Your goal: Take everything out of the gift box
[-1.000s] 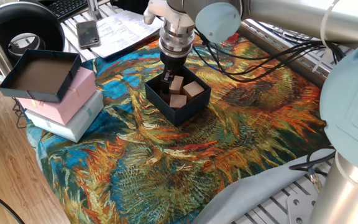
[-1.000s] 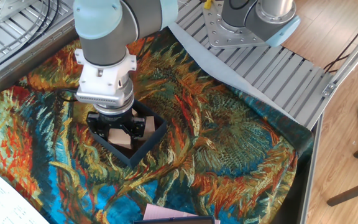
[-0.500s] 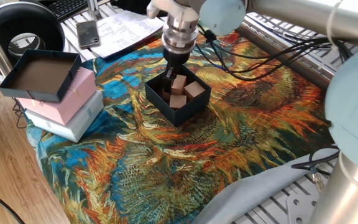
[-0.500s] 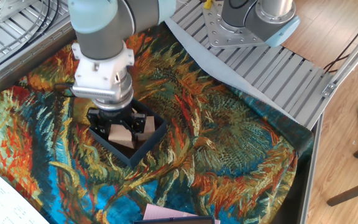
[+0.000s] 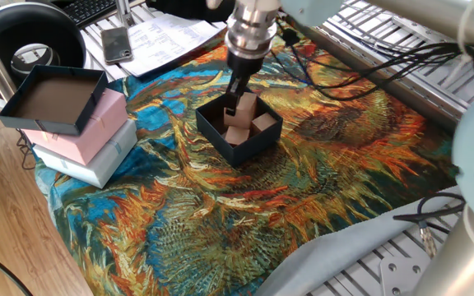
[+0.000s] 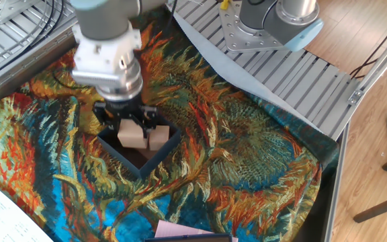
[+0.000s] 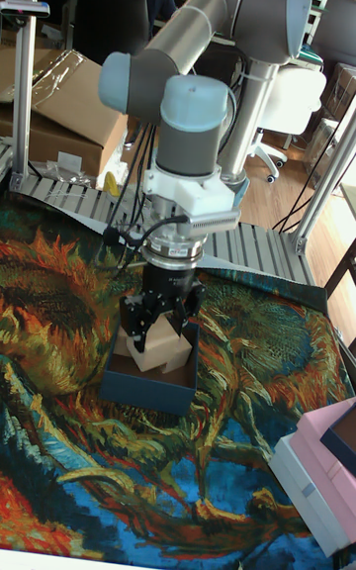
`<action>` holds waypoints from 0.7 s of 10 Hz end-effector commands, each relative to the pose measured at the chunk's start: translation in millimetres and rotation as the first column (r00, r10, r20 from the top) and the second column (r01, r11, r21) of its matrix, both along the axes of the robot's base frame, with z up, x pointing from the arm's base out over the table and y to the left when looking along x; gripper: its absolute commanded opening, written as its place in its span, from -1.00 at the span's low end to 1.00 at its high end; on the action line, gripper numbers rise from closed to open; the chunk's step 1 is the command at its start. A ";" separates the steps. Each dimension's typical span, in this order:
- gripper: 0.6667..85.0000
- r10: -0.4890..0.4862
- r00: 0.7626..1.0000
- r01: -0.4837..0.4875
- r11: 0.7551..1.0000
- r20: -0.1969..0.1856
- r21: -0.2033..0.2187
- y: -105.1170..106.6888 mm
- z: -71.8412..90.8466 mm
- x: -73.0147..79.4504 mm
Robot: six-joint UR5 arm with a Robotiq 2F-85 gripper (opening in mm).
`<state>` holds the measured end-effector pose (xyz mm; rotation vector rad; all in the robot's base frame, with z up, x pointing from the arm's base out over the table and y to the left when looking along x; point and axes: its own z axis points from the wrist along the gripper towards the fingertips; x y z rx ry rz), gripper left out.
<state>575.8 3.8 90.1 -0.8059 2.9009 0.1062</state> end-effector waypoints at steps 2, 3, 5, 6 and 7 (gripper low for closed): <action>0.12 0.002 1.000 -0.002 0.999 0.016 -0.042 -16.3 19.6 -11.6; 0.11 0.032 0.999 -0.030 0.996 0.021 -0.086 -27.3 19.5 -10.8; 0.09 0.075 0.997 -0.072 0.990 0.022 -0.119 -41.6 22.1 -14.5; 0.09 0.083 0.996 -0.079 0.989 0.026 -0.122 -45.8 24.5 -17.8; 0.09 0.095 0.995 -0.091 0.987 0.028 -0.130 -52.3 26.1 -21.3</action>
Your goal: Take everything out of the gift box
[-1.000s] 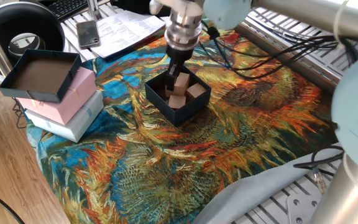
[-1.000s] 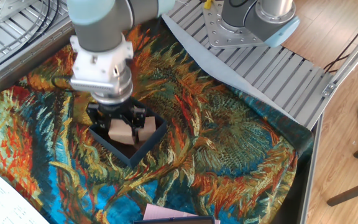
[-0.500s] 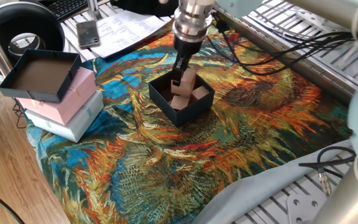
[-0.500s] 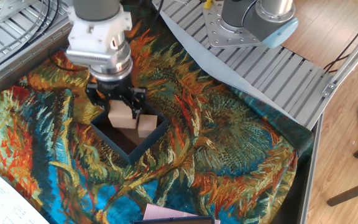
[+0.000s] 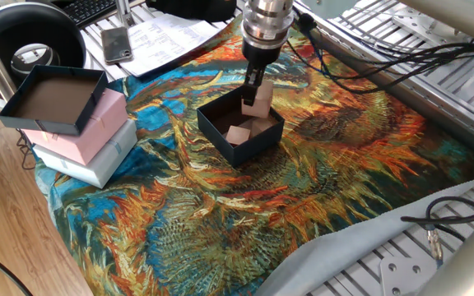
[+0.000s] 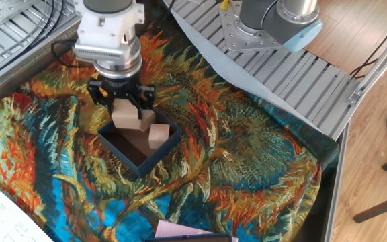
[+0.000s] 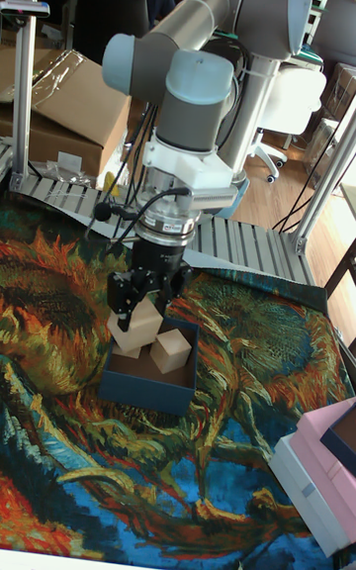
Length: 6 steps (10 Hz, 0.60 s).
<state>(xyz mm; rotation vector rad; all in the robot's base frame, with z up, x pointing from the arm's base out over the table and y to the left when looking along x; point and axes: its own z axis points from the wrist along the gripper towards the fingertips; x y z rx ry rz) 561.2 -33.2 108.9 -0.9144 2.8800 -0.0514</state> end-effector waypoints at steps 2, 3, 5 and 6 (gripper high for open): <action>0.07 0.040 0.999 -0.040 0.998 0.016 -0.040 -25.0 9.2 -10.9; 0.07 0.026 1.000 -0.026 0.999 0.010 -0.022 -22.5 9.8 -15.2; 0.02 0.028 1.000 -0.028 0.999 0.011 -0.036 -31.3 11.5 -21.8; 0.01 0.051 0.999 -0.050 0.998 0.019 -0.037 -39.5 8.4 -22.6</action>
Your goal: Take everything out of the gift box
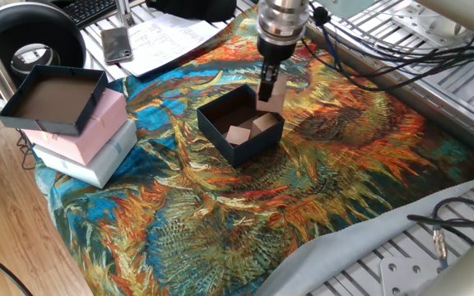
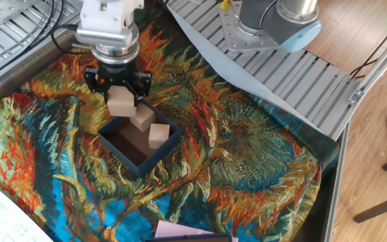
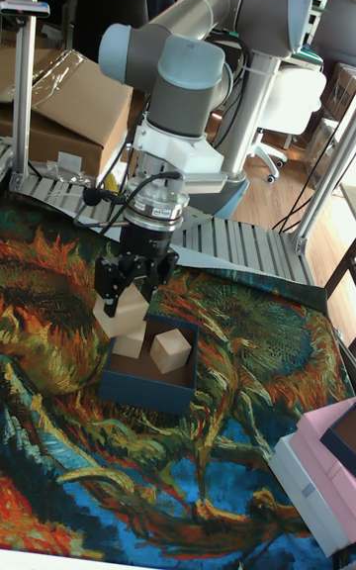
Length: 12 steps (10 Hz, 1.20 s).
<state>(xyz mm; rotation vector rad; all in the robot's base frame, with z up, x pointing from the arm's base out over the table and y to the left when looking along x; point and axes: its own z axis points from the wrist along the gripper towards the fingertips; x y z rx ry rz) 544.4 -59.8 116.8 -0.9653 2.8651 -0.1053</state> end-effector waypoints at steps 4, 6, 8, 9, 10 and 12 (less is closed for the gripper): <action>-0.02 0.110 0.994 -0.110 0.991 -0.010 -0.077 -48.6 -5.6 -18.5; -0.02 0.124 0.992 -0.124 0.990 0.003 -0.064 -54.3 -11.1 -20.1; -0.02 0.134 0.991 -0.133 0.990 0.017 -0.055 -59.3 -16.9 -19.4; -0.02 0.139 0.990 -0.138 0.989 0.024 -0.046 -60.1 -20.5 -18.2; -0.02 0.147 0.989 -0.145 0.988 0.033 -0.042 -62.2 -24.3 -15.8; -0.02 0.154 0.987 -0.153 0.988 0.038 -0.030 -65.1 -33.4 -14.0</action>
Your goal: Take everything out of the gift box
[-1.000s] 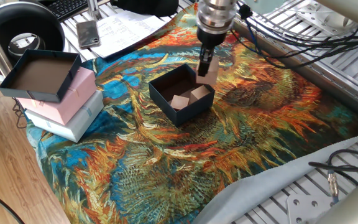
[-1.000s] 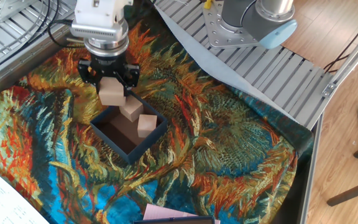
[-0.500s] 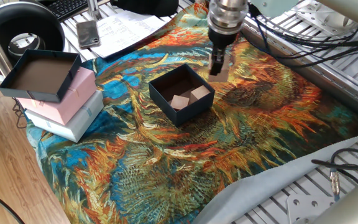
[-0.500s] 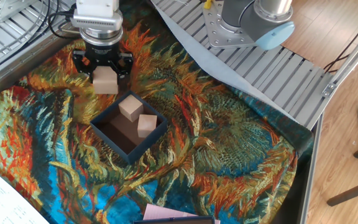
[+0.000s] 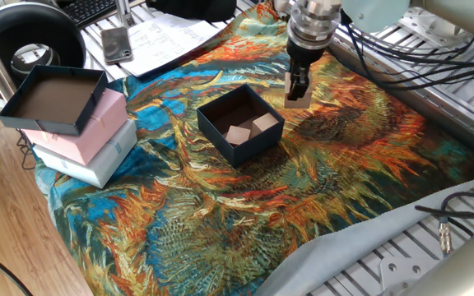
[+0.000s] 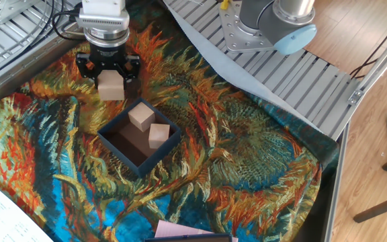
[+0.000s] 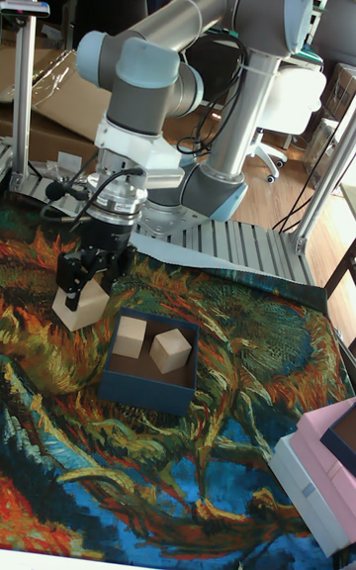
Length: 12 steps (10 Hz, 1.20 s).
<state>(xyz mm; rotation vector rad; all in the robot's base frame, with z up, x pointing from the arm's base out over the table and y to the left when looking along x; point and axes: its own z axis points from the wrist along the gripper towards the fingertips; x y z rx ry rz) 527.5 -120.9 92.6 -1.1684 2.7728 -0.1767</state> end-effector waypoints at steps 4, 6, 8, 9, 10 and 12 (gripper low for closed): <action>0.00 0.004 1.000 -0.004 0.999 0.009 0.047 -2.3 -20.8 7.4; 0.00 0.005 1.000 -0.006 0.998 0.013 0.062 0.4 -25.7 12.3; 0.03 0.014 1.000 -0.015 0.997 0.019 0.071 1.9 -29.6 16.8; 0.04 0.015 1.000 -0.017 0.997 0.024 0.082 4.1 -32.3 20.2; 0.05 0.021 0.999 -0.023 0.996 0.026 0.088 5.6 -36.5 23.8; 0.06 0.030 0.999 -0.032 0.996 0.028 0.083 4.8 -41.1 27.2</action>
